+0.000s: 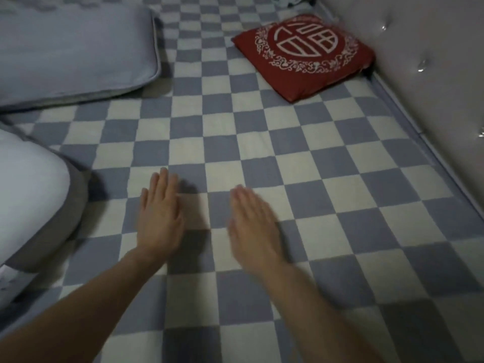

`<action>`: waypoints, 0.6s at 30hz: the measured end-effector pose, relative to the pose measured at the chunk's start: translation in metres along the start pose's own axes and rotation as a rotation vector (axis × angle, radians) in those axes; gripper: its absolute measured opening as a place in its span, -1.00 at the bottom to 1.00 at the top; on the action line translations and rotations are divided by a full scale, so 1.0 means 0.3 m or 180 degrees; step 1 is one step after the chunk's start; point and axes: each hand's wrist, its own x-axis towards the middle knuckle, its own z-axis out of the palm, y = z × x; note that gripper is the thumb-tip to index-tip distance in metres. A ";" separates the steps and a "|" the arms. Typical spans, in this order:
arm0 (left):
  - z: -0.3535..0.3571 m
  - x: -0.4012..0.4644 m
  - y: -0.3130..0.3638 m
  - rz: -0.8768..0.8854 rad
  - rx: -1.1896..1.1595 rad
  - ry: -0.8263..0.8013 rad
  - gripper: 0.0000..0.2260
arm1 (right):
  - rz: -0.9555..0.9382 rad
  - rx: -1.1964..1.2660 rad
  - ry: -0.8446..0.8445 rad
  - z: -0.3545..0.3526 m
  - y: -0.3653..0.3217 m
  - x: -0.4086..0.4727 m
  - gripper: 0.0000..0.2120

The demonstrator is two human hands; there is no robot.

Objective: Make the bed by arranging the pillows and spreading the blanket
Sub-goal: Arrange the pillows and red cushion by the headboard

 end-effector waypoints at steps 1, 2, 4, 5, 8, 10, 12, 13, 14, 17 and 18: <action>0.004 0.024 -0.016 -0.0095 0.0072 -0.0053 -0.53 | -0.0438 -0.0033 -0.0144 0.030 -0.057 0.064 -0.50; 0.024 0.049 -0.023 -0.0148 0.0121 -0.0122 -0.54 | -0.0873 -0.0204 -0.0420 0.077 -0.041 0.103 -0.51; 0.071 0.118 -0.004 -0.0317 0.0229 -0.0441 -0.56 | -0.1078 -0.0513 -0.0658 0.105 0.131 0.176 -0.49; 0.102 0.154 0.026 -0.0339 0.0329 -0.0660 -0.55 | -0.0753 -0.0650 -0.0367 0.101 0.270 0.197 -0.47; 0.240 0.262 0.173 -0.0163 0.0611 -0.0808 -0.44 | 0.0631 -0.0997 0.0095 0.003 0.728 0.214 -0.44; 0.330 0.344 0.299 -0.0084 0.0549 -0.0607 -0.41 | 0.1149 -0.0986 0.0009 -0.063 0.962 0.201 -0.42; 0.392 0.423 0.389 0.0014 0.0514 -0.0534 -0.39 | 0.1465 -0.0798 -0.0122 -0.107 1.093 0.207 -0.34; 0.415 0.453 0.415 0.0093 0.0574 -0.0504 -0.38 | 0.1629 -0.0677 -0.0180 -0.124 1.122 0.213 -0.30; 0.434 0.500 0.437 0.0173 0.0588 -0.0450 -0.38 | 0.1741 -0.0546 -0.0239 -0.133 1.152 0.235 -0.28; 0.460 0.607 0.458 0.0301 0.0543 -0.0315 -0.41 | 0.1798 -0.0362 -0.0039 -0.134 1.166 0.306 -0.36; 0.471 0.637 0.464 0.0330 0.0495 -0.0294 -0.42 | 0.1723 -0.0311 0.0156 -0.145 1.168 0.344 -0.40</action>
